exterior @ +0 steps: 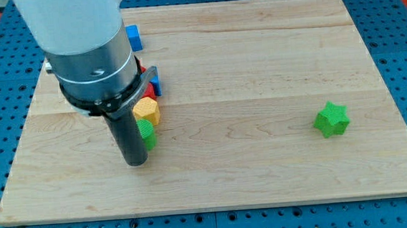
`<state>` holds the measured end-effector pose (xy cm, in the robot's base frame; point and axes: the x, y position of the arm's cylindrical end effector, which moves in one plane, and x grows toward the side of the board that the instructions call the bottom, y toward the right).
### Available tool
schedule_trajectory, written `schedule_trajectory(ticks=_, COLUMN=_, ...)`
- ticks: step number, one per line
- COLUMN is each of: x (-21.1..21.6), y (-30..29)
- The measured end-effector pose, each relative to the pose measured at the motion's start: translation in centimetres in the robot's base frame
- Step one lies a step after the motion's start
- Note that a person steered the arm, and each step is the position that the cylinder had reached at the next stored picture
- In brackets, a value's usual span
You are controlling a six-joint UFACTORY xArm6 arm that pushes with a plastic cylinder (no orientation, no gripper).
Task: Slide the triangle to the top right of the red star
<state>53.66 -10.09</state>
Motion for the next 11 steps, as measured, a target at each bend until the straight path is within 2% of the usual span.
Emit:
schedule_trajectory(ticks=3, x=-4.8, y=1.9)
schedule_trajectory(ticks=4, x=-5.1, y=3.3)
schedule_trajectory(ticks=5, x=-6.2, y=8.2)
schedule_trajectory(ticks=6, x=-9.0, y=9.1)
schedule_trajectory(ticks=7, x=-15.6, y=12.1)
schedule_trajectory(ticks=8, x=-20.0, y=11.3)
schedule_trajectory(ticks=9, x=-19.8, y=5.1)
schedule_trajectory(ticks=10, x=-18.1, y=4.6)
schedule_trajectory(ticks=11, x=-15.3, y=7.2)
